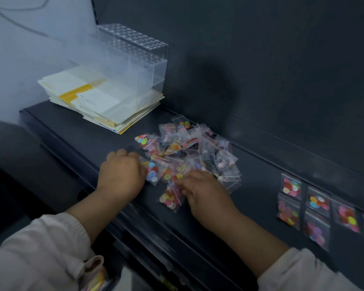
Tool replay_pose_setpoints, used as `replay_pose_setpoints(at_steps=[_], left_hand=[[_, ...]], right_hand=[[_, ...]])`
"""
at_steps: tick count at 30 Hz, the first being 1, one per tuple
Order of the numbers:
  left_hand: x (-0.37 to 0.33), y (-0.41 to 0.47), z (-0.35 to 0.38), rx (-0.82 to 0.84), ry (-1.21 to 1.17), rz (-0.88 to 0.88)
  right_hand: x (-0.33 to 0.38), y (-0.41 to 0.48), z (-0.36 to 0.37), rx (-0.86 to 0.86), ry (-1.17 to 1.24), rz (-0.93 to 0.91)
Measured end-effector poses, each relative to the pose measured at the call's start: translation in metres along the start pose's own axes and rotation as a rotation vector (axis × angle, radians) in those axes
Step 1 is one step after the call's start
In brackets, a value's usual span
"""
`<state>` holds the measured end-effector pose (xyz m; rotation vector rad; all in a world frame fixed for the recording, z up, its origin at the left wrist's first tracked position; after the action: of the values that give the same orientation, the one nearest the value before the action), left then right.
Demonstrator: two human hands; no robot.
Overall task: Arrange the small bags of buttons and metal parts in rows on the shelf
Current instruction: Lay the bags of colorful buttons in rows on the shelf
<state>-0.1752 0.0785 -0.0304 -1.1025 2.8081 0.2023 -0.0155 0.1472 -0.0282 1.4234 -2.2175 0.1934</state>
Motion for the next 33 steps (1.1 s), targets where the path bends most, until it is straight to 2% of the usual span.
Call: replay_pose_setpoints(at_steps=[7, 14, 16, 20, 24, 27, 30, 33], left_hand=[[0.004, 0.003, 0.003, 0.069, 0.063, -0.067], [0.012, 0.006, 0.007, 0.122, -0.123, -0.119], [0.012, 0.006, 0.004, 0.093, -0.188, -0.112], [0.013, 0.003, -0.009, 0.001, -0.410, -0.145], [0.006, 0.004, -0.029, -0.129, -0.594, -0.131], [-0.003, 0.004, -0.047, -0.225, -0.704, -0.110], [-0.027, 0.003, -0.058, -0.212, -0.836, -0.054], [-0.072, -0.005, -0.059, -0.079, -0.939, 0.027]], right_hand=[[0.007, 0.012, 0.009, 0.156, -0.190, -0.022], [0.009, 0.014, 0.002, 0.092, -0.169, -0.002], [0.010, 0.014, -0.002, 0.076, -0.132, 0.000], [0.002, 0.009, -0.023, -0.058, 0.101, 0.106], [-0.012, 0.001, -0.039, -0.153, 0.616, 0.280], [-0.023, -0.008, -0.055, -0.250, 0.832, 0.324], [-0.036, -0.024, -0.070, -0.323, 0.934, 0.356], [-0.054, -0.049, -0.083, -0.390, 1.024, 0.440]])
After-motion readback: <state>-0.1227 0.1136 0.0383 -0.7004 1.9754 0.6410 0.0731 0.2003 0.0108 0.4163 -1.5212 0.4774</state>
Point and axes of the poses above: each hand's wrist, its own y-axis towards the middle knuckle, its own z-axis out of the palm, x = y × z, the point moved 9 cm from there along y, towards the middle knuckle, and after that the axes turned 5 degrees about y, right-handed, at the moved point
